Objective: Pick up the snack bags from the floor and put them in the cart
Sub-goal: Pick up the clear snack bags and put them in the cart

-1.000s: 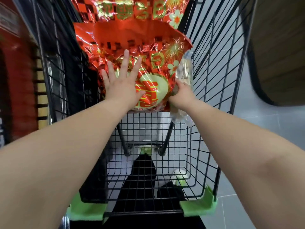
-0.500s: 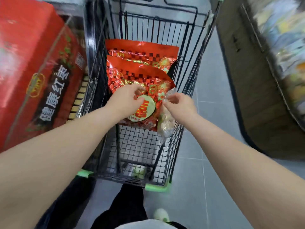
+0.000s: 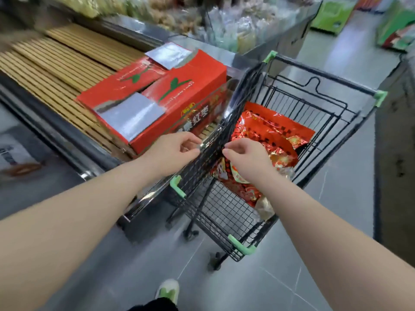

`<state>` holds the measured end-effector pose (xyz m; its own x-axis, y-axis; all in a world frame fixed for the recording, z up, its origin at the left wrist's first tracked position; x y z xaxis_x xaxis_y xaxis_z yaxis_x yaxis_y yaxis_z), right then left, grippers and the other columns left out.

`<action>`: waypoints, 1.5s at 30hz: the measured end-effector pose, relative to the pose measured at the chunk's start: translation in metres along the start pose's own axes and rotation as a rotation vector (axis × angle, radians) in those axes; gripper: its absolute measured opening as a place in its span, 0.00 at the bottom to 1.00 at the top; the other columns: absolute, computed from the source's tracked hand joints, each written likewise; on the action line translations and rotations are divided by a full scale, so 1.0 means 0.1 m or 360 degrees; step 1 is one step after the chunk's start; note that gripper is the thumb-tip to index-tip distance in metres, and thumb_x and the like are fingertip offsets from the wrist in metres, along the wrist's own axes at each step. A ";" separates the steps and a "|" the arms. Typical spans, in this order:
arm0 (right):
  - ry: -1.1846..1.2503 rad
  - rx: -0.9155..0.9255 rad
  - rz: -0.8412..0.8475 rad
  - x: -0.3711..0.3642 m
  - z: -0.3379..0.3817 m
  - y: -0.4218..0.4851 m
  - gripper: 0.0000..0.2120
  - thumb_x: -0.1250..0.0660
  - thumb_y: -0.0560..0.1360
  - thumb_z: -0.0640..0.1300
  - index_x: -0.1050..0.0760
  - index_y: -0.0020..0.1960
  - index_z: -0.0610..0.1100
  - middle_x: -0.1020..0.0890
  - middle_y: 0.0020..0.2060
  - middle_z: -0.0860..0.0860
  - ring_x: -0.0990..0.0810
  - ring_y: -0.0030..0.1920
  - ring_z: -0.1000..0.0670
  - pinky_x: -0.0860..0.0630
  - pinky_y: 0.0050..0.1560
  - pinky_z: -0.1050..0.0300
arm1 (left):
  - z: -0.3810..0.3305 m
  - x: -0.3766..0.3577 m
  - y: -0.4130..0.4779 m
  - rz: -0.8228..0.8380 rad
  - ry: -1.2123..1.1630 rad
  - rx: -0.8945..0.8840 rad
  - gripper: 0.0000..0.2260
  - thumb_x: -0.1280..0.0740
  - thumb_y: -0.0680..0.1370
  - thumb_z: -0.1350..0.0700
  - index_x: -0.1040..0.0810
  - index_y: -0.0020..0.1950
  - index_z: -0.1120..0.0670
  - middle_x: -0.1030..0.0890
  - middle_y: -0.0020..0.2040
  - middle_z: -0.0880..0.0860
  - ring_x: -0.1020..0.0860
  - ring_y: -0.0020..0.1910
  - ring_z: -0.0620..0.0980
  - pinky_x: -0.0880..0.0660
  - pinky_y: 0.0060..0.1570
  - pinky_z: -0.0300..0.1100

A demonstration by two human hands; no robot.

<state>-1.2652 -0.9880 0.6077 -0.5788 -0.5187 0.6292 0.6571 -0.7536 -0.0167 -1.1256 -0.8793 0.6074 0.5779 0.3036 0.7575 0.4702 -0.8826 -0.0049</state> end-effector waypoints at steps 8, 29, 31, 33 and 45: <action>-0.0022 0.0334 0.0384 -1.73 1.48 -0.01 0.09 0.33 0.75 0.48 0.21 0.53 0.45 0.19 0.47 0.51 0.21 0.48 0.49 0.25 0.49 0.54 | 1.55 1.34 -1.09 -0.0399 -0.0038 0.0380 0.10 0.35 0.77 0.51 0.23 0.57 0.47 0.19 0.48 0.47 0.24 0.42 0.45 0.29 0.44 0.39; 0.0072 0.0729 0.1048 -6.63 4.99 -0.27 0.11 0.34 0.74 0.45 0.21 0.55 0.44 0.19 0.49 0.51 0.22 0.49 0.53 0.29 0.48 0.60 | 5.77 4.45 -3.52 -0.0955 -0.0134 0.1140 0.10 0.33 0.76 0.54 0.21 0.57 0.50 0.19 0.50 0.48 0.22 0.46 0.48 0.28 0.44 0.36; 0.0091 0.0737 0.1103 -6.95 5.17 -0.12 0.10 0.33 0.75 0.45 0.21 0.54 0.44 0.19 0.48 0.52 0.23 0.45 0.53 0.29 0.41 0.63 | 6.03 4.65 -3.47 -0.1000 -0.0141 0.1165 0.10 0.32 0.75 0.54 0.21 0.56 0.49 0.18 0.49 0.48 0.22 0.45 0.48 0.27 0.47 0.39; 0.0067 0.0767 0.1162 -7.32 5.43 0.09 0.09 0.33 0.75 0.45 0.21 0.53 0.44 0.20 0.46 0.52 0.23 0.44 0.53 0.30 0.34 0.65 | 6.33 4.90 -3.38 -0.1038 -0.0162 0.1201 0.09 0.32 0.75 0.55 0.21 0.56 0.49 0.18 0.48 0.48 0.21 0.47 0.50 0.25 0.53 0.44; 0.0002 0.0975 0.1405 -9.37 7.41 1.33 0.10 0.35 0.75 0.41 0.21 0.54 0.42 0.18 0.48 0.48 0.26 0.35 0.54 0.25 0.45 0.54 | 8.09 6.85 -2.95 -0.1284 -0.0086 0.1449 0.12 0.35 0.77 0.52 0.23 0.60 0.49 0.20 0.52 0.46 0.23 0.51 0.46 0.30 0.45 0.37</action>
<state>-0.2775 -0.3032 0.5919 0.2185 -0.7815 0.5844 0.9732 0.2181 -0.0723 -0.3285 -0.1207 0.5997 -0.0798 0.6823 0.7267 0.9907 0.1347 -0.0177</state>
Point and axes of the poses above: each hand's wrist, its own y-axis towards the middle knuckle, its own x-axis out of the back of the hand, z = x × y, the point moved 10 cm from there along y, towards the middle knuckle
